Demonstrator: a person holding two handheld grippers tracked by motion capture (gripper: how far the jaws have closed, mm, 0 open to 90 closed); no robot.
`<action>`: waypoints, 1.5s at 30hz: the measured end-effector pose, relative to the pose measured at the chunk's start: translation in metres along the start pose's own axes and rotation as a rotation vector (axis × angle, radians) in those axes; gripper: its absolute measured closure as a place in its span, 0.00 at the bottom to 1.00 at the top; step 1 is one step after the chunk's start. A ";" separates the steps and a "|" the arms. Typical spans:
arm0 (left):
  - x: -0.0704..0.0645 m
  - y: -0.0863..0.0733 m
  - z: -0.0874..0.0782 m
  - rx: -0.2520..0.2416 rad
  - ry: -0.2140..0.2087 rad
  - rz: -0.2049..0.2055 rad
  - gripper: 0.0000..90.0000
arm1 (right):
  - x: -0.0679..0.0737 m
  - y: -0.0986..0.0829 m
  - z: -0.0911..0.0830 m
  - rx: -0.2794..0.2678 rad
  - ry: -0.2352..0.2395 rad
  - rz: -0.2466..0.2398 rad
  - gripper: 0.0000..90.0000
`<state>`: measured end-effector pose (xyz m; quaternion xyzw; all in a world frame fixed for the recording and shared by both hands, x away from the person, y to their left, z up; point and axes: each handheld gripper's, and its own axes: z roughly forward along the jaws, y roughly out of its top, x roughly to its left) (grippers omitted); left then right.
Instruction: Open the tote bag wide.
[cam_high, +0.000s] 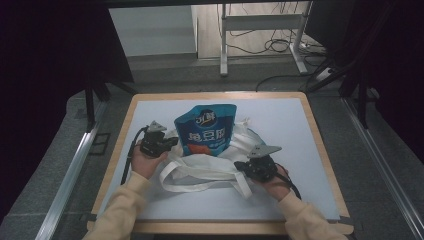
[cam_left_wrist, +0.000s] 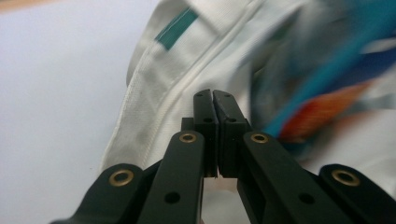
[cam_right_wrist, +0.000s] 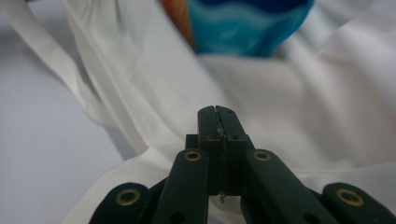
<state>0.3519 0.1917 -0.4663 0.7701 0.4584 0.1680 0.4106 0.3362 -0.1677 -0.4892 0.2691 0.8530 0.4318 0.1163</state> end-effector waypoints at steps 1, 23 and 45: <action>-0.002 0.001 -0.006 -0.010 -0.004 0.008 0.99 | -0.002 0.003 -0.004 -0.017 -0.010 0.001 0.99; -0.034 -0.039 -0.009 0.103 -0.129 0.054 1.00 | -0.066 0.059 0.026 0.085 -0.180 0.044 0.99; -0.043 -0.055 0.003 0.165 -0.148 0.080 1.00 | -0.098 0.041 0.051 0.128 -0.213 0.165 0.99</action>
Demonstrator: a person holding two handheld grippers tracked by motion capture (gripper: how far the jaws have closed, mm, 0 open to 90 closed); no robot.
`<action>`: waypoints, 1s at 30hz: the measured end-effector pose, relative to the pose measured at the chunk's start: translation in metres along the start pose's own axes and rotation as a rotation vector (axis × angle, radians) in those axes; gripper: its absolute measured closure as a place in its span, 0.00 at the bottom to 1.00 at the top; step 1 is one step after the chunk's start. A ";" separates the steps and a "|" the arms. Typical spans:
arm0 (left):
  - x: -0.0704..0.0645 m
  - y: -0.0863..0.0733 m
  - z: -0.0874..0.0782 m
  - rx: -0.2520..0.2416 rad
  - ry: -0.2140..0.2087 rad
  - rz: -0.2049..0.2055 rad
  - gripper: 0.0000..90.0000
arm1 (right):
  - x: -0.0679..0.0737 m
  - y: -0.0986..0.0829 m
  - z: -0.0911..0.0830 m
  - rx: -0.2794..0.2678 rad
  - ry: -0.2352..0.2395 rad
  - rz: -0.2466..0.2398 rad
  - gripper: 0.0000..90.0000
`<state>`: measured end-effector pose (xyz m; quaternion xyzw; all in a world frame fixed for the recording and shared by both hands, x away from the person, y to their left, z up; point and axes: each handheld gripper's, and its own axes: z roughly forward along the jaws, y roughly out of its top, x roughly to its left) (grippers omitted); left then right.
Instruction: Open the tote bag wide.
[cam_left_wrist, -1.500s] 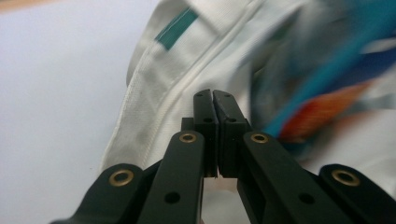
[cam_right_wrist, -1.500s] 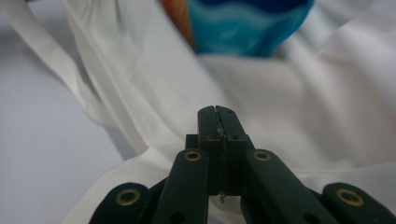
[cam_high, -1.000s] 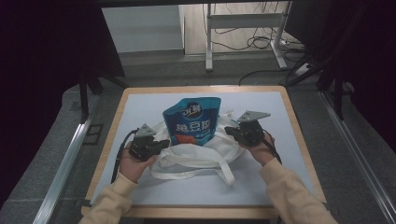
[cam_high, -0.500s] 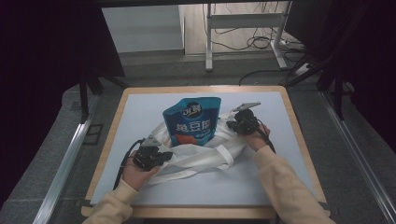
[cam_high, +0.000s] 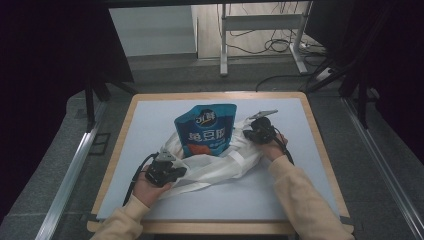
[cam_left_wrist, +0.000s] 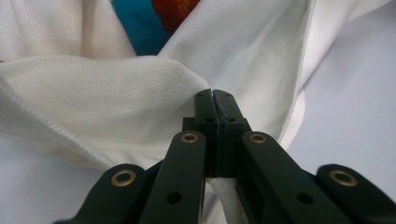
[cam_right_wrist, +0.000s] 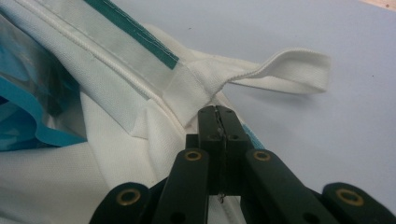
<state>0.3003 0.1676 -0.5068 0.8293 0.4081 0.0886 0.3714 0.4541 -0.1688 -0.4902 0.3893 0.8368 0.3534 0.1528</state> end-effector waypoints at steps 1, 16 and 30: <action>0.000 0.001 -0.001 -0.007 -0.001 -0.001 1.00 | 0.001 0.000 -0.001 -0.006 -0.003 -0.008 0.99; 0.020 0.007 -0.051 -0.228 0.052 -0.050 0.96 | 0.014 -0.006 -0.072 -0.244 0.066 -0.021 0.96; 0.038 -0.027 -0.071 -0.271 0.173 -0.118 0.44 | 0.020 -0.062 -0.125 -0.313 0.101 -0.058 0.52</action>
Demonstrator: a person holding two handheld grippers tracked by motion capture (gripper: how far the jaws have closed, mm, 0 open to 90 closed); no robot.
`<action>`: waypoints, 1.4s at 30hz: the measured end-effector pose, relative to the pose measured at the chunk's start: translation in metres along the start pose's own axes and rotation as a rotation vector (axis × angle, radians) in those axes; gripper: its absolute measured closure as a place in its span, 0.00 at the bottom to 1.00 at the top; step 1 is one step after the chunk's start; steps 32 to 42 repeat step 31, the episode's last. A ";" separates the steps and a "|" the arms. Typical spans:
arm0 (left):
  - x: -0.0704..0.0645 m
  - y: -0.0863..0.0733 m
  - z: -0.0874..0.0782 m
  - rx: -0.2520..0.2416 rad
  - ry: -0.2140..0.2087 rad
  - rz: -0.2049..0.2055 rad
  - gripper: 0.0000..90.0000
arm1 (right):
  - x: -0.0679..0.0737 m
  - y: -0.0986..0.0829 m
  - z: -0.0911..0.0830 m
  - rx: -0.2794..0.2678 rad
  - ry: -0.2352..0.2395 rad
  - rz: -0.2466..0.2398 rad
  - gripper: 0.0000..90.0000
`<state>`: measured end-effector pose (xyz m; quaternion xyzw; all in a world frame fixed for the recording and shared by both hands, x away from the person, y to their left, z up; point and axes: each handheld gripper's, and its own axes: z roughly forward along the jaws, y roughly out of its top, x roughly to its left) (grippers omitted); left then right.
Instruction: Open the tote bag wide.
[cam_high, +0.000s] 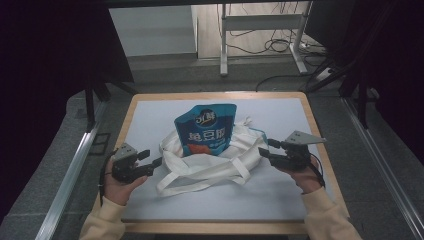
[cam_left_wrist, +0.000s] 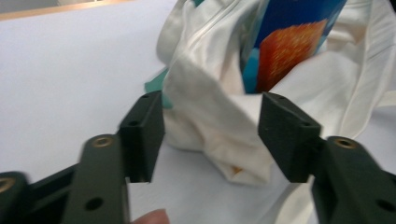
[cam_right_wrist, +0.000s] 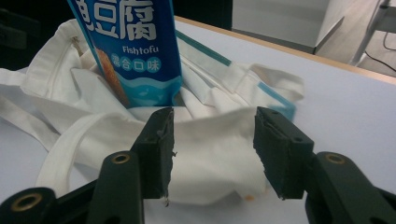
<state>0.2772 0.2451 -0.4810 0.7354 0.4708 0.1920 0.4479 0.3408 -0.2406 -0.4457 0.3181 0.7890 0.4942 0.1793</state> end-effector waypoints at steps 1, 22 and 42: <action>0.002 -0.003 -0.001 0.001 0.003 -0.002 0.42 | -0.001 -0.003 -0.004 -0.007 -0.007 0.005 0.52; 0.017 -0.029 0.022 0.132 0.040 -0.024 0.37 | -0.025 -0.061 -0.002 0.112 -0.073 0.087 0.48; 0.017 -0.029 0.022 0.130 0.047 -0.024 0.36 | -0.024 -0.064 0.000 0.126 -0.084 0.077 0.45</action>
